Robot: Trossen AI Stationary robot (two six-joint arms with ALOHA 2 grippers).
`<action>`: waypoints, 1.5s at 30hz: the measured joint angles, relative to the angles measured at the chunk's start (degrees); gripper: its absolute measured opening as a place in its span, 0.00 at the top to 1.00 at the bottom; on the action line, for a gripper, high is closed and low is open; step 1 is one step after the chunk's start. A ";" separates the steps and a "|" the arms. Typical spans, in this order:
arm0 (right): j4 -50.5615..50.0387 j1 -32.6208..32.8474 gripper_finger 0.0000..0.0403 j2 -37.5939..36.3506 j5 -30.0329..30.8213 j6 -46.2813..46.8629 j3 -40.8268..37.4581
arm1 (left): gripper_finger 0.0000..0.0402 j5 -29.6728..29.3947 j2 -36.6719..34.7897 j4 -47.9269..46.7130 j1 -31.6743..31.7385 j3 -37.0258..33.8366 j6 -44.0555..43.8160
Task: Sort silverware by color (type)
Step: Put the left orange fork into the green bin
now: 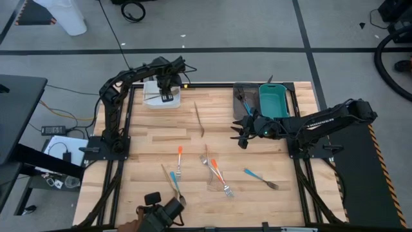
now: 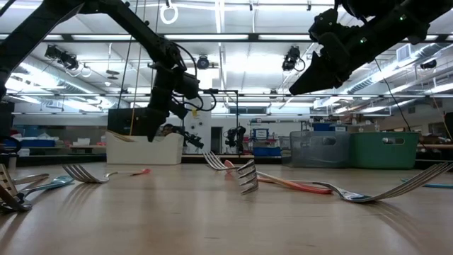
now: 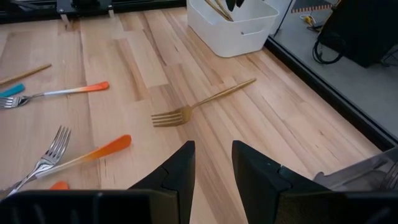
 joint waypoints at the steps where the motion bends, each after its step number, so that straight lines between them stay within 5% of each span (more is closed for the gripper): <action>1: -0.02 0.00 0.71 0.00 0.00 0.00 0.00 | 0.68 -0.76 0.00 -0.25 -0.26 0.00 0.04; 19: -0.17 0.04 0.71 0.00 -1.31 0.00 0.00 | 0.65 1.32 -12.29 -4.97 -11.07 0.44 -5.69; 45: -2.59 4.15 0.71 0.00 -1.20 1.45 -0.02 | 0.65 0.97 -14.03 -7.21 -31.20 0.39 -17.62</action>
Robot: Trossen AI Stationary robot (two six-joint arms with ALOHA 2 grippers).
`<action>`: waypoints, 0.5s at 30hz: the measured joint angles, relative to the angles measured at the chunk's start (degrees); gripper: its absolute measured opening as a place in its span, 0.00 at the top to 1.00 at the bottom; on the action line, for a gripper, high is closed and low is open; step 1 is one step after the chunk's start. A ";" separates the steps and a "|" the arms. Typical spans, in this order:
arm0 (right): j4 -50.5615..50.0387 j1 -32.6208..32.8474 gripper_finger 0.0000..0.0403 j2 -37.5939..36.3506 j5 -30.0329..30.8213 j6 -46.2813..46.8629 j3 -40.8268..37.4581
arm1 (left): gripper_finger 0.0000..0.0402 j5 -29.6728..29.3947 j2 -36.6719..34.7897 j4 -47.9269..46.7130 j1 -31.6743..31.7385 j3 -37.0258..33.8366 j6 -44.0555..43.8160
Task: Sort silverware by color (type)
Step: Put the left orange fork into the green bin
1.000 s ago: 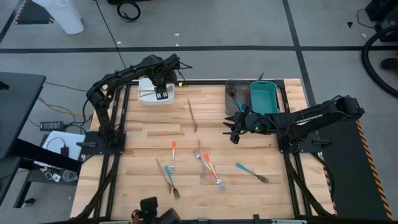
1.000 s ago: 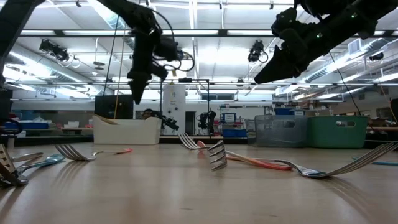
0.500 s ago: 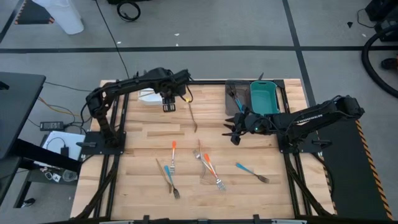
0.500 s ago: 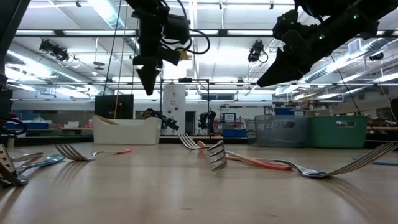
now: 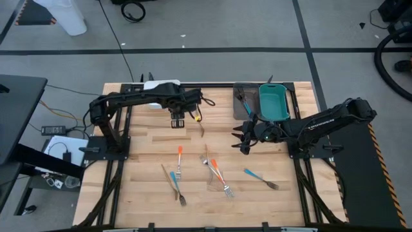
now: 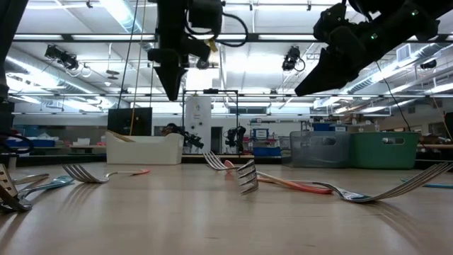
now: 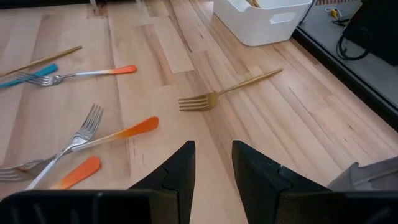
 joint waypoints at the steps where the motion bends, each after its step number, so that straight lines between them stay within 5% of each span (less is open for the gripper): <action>1: -0.01 0.14 0.71 0.00 0.02 -0.22 0.00 | 0.65 -0.06 -0.02 0.04 -0.85 0.02 -0.19; 15: -1.99 0.69 0.71 0.00 0.22 1.45 0.00 | 0.65 3.47 0.07 -2.50 -10.53 0.02 -6.27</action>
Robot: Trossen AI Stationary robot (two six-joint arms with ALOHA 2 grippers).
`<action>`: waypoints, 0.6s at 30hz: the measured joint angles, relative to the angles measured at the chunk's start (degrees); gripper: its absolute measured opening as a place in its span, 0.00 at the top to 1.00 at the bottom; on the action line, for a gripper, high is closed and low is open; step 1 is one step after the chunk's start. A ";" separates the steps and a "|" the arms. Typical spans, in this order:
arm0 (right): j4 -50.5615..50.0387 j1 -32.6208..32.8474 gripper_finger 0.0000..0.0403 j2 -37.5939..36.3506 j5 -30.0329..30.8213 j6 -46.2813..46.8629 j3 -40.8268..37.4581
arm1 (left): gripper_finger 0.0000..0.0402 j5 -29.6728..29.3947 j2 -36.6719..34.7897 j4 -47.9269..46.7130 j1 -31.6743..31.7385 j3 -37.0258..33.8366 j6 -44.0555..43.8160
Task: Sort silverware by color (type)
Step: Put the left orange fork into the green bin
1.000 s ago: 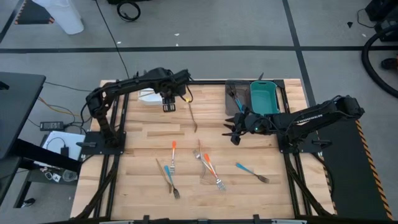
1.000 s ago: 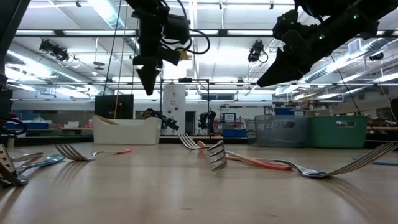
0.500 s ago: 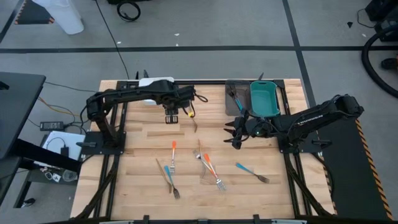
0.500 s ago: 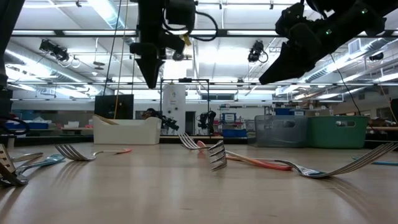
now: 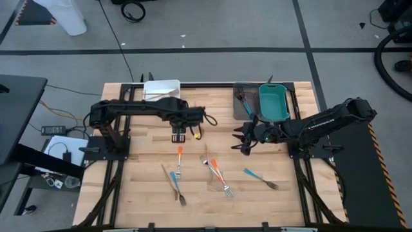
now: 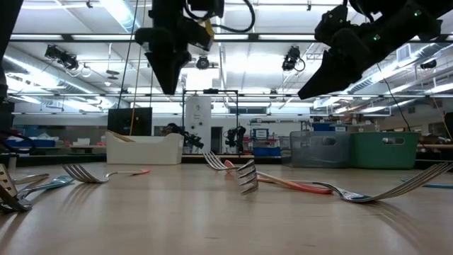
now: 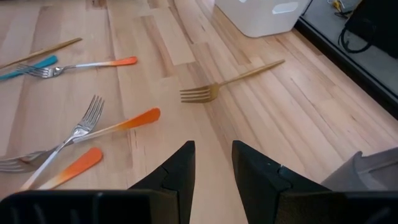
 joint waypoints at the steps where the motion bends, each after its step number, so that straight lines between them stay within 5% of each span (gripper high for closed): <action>1: -0.08 0.10 0.71 0.00 0.02 -0.02 0.00 | 0.65 0.10 0.00 -0.22 -0.79 0.00 0.35; 10: 0.51 0.47 0.71 0.00 0.20 -0.32 0.00 | 0.65 4.60 0.00 -1.58 -6.45 0.00 13.44; 18: 0.51 0.47 0.71 0.00 0.20 -0.34 0.00 | 0.65 7.02 0.00 1.65 -9.28 -0.77 11.03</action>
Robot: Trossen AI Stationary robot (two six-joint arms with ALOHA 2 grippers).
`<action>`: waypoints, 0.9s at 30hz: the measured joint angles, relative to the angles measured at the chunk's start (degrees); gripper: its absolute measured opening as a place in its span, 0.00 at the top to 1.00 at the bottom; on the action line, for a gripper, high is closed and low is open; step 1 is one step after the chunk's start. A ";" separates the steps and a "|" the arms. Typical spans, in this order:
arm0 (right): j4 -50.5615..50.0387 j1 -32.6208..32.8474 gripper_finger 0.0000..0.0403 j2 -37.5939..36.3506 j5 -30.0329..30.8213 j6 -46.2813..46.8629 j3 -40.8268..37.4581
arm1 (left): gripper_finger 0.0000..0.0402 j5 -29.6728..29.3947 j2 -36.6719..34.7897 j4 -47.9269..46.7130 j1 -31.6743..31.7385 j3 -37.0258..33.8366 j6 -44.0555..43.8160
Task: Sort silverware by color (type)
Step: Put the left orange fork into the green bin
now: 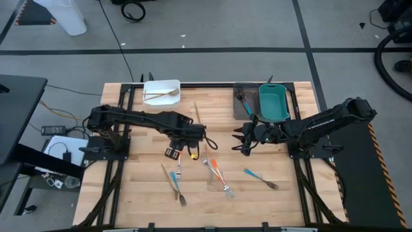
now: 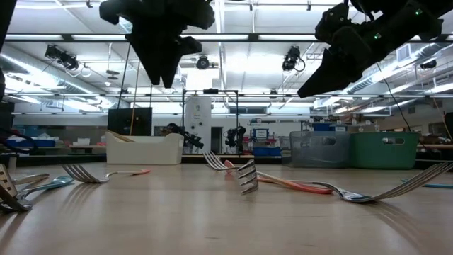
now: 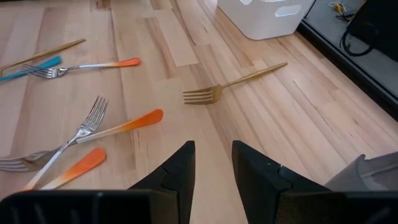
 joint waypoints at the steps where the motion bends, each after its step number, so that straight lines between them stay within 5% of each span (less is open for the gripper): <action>1: 0.02 0.00 0.71 0.00 0.00 -0.01 0.00 | 0.65 -0.01 0.00 1.12 -0.56 -0.96 0.20; 19: 0.90 0.00 0.71 0.00 -0.24 1.33 -0.46 | 0.65 0.48 0.09 15.75 -5.32 -14.06 4.16; 27: 0.96 0.00 0.71 0.00 -0.17 1.33 -0.48 | 0.65 2.78 0.09 18.06 -6.98 -18.57 17.16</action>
